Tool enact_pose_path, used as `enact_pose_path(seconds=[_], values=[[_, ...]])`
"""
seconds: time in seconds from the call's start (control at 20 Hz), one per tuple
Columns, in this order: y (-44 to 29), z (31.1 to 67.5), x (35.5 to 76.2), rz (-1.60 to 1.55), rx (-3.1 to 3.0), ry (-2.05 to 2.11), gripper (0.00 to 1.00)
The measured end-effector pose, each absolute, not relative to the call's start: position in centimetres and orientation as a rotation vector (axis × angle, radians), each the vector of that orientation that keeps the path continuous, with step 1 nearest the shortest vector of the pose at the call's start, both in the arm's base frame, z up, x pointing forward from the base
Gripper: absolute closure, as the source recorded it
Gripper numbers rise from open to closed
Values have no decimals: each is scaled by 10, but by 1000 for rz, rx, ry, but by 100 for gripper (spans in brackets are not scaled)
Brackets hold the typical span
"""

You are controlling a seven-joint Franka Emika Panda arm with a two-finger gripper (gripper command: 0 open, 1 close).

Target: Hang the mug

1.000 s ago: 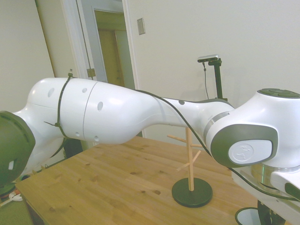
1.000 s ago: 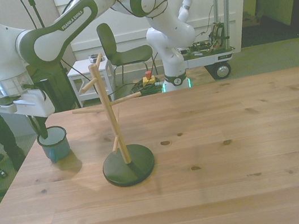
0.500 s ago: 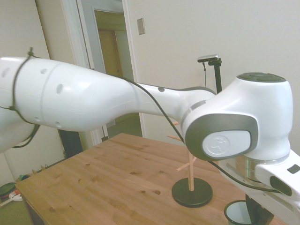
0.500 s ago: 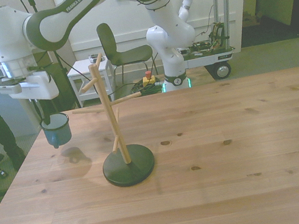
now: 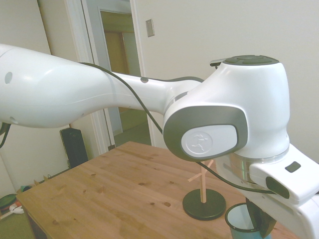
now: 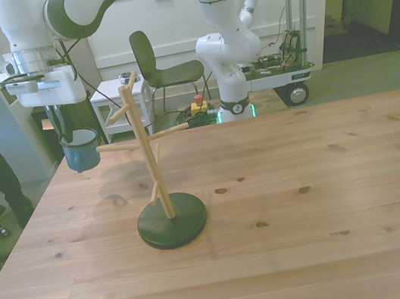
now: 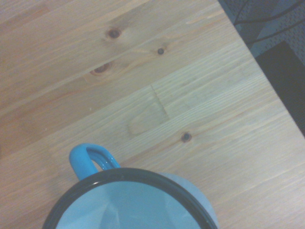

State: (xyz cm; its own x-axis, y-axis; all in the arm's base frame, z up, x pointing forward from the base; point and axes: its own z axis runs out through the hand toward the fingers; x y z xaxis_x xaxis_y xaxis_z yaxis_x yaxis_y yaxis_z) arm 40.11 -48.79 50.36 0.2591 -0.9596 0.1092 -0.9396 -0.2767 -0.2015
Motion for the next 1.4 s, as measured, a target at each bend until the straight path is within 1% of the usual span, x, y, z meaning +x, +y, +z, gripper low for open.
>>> enact_pose_path(seconds=[0.3, 0.55, 0.8, 1.1, 1.4], values=[[-481, 529, 412, -382, -2438, 1795, 100], [-477, 560, 413, -435, -2443, 1772, 100], [-459, 584, 443, -463, -2489, 1701, 100], [-434, 593, 480, -473, -2524, 1642, 100], [-415, 597, 497, -474, -2535, 1618, 100]])
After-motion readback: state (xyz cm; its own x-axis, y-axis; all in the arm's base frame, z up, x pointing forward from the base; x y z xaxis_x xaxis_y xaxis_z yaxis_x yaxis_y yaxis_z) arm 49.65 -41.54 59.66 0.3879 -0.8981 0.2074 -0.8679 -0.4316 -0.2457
